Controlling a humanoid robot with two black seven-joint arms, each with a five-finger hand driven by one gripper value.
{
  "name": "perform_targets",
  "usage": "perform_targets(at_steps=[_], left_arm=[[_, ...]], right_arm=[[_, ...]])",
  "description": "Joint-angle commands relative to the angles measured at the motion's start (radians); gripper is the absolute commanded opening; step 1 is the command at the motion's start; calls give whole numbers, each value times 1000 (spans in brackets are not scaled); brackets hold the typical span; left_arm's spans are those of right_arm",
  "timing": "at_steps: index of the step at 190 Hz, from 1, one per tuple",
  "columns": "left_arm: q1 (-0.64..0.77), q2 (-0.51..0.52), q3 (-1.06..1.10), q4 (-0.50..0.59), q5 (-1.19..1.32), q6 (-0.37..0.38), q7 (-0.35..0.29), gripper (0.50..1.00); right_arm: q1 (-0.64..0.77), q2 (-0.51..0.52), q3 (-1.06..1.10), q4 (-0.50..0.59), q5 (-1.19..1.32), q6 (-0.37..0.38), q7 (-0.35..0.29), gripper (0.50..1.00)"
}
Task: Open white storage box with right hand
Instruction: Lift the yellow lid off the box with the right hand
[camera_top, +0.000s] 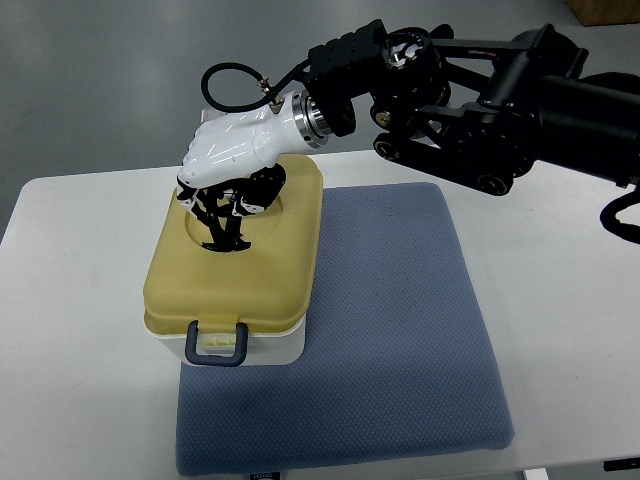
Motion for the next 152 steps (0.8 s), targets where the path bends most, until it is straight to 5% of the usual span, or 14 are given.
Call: perform_targets(at_steps=[1, 152], left_arm=[[0, 0, 0, 0, -1, 0, 1, 1000], [0, 0, 0, 0, 1, 0, 1, 1000]], right_arm=[[0, -27, 4, -16, 2, -9, 1, 500], [-47, -320, 21, -66, 16, -34, 30, 500]])
